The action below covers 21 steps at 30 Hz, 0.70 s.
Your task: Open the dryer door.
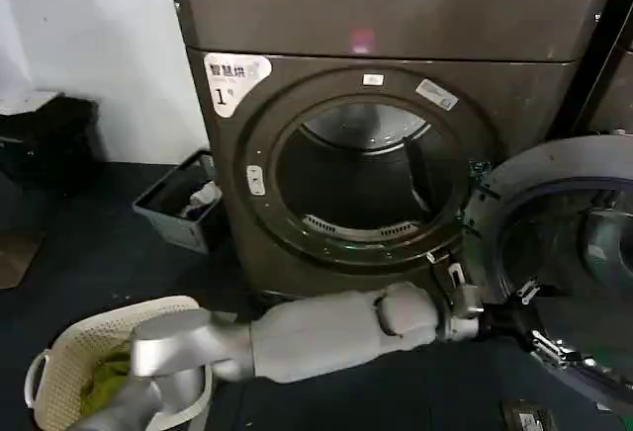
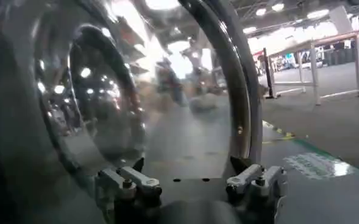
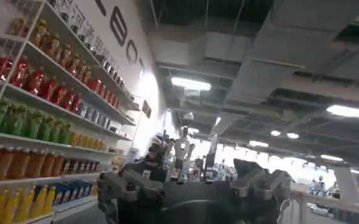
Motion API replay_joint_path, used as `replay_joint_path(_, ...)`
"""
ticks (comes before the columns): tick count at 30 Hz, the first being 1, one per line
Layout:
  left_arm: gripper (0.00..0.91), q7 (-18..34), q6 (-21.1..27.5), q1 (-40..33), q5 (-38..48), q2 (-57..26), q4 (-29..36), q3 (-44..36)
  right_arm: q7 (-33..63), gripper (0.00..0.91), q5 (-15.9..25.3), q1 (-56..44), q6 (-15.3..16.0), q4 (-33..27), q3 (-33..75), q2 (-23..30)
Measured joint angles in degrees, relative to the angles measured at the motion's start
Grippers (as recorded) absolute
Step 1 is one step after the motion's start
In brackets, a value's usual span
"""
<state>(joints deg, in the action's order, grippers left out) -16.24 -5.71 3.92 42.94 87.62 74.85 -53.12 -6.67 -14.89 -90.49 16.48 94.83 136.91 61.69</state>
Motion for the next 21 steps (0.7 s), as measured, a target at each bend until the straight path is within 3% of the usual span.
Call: replay_joint_path(21,0.907,0.23,-0.22,-1.10,-0.63,4.58,-5.35,0.18,0.00,0.907,-0.10,-0.48,0.06,-0.29,0.59,-0.42)
